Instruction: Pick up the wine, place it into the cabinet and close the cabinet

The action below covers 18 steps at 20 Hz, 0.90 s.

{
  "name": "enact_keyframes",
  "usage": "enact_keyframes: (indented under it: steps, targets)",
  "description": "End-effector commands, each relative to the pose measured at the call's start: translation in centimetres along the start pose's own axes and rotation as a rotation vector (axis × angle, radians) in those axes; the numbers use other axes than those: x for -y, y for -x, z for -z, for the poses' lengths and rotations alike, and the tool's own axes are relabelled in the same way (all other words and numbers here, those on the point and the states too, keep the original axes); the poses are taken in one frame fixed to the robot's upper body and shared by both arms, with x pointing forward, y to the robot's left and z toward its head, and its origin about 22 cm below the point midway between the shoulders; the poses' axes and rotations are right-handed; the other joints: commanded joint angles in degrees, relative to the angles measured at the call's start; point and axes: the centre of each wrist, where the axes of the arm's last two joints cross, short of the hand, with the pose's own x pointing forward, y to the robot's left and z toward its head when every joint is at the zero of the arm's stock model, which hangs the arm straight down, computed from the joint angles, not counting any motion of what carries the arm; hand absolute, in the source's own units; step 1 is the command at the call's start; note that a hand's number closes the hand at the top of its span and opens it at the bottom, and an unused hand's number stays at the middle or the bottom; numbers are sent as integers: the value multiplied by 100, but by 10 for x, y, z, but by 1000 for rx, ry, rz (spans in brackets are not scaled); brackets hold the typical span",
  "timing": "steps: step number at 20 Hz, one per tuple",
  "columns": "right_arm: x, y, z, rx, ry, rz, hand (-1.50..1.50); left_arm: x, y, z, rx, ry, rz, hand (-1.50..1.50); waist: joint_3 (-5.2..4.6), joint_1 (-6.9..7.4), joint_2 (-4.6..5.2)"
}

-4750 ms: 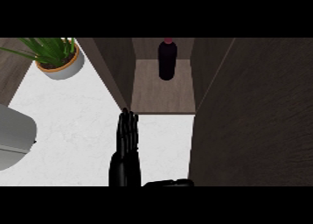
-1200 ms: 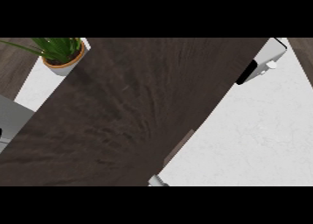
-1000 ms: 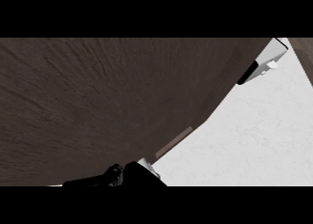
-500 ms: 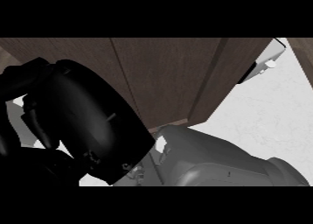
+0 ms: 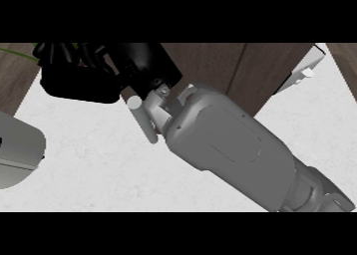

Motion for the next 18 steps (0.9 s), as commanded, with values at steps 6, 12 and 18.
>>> enact_keyframes:
  steps: [6, 12, 18]
  targets:
    - [42, 31, 29, -29, 40, -26, 150, 16, -10, 10, -3, 14, 0, -150, 13, -23, 23]
    - [70, 56, 27, -49, 60, -128, 150, 10, 3, 11, 1, 15, -5, -150, 6, -26, 64]
    - [80, 64, 22, -24, 87, -141, 150, 14, 4, 10, -13, 26, -6, -150, 8, -29, 53]
